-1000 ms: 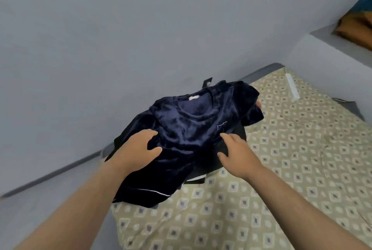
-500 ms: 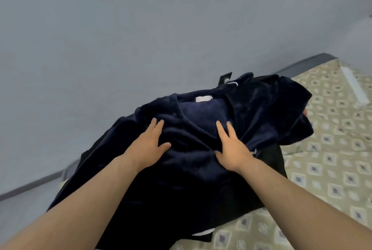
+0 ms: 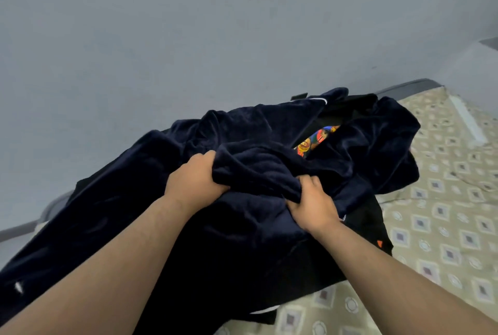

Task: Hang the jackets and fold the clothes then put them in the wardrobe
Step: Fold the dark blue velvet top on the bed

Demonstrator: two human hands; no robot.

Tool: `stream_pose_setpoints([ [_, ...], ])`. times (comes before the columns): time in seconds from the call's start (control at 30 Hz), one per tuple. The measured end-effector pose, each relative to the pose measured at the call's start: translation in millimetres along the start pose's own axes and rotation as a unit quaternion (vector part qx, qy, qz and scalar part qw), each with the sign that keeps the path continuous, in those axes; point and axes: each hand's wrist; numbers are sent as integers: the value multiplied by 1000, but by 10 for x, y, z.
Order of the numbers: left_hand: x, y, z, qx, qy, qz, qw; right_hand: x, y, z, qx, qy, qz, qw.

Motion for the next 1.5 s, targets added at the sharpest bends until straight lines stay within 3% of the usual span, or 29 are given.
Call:
stream_pose_setpoints([
  [0.3,-139,-189,-886,-14,-31,-107,994,3,-119,-645,20,-31,0,999],
  [0.53,67,-526,-1789,10,-28,-28,999,59,-507,-1297,-22,-105,33,994],
  [0.73,645,-968,-2777,144,-53,-43,987,216,-1198,-2050,-30,-238,44,970],
  [0.9,1266,-1472,-3372,280,-24,-44,959,301,-1942,-2580,13,-308,70,949],
  [0.97,1524,-1761,-3540,301,-14,-97,949,321,-2224,-2727,23,-327,89,941],
  [1.13,2131,-2520,-3968,245,3,-251,937,261,-2677,-2877,66,-371,59,925],
  [1.23,2349,-2865,-4253,245,-4,-341,908,85,-2844,-3035,61,-351,54,933],
  [1.3,2446,-3044,-4457,250,9,-390,886,60,-2878,-3151,176,-311,177,917],
  [1.37,2491,-3219,-4651,250,27,-422,871,8,-2998,-3261,286,-256,285,878],
  [1.43,2499,-3348,-4817,257,54,-432,863,-109,-3156,-3263,291,-198,326,878],
  [1.5,2452,-3467,-4941,261,68,-428,862,-210,-3287,-3265,240,-221,258,909],
])
Point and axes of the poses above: each hand's wrist, its own z-axis towards the middle knuckle, its own y-axis out of the palm, x = y × z, and after that the axes turned 13 degrees about x, right-handed
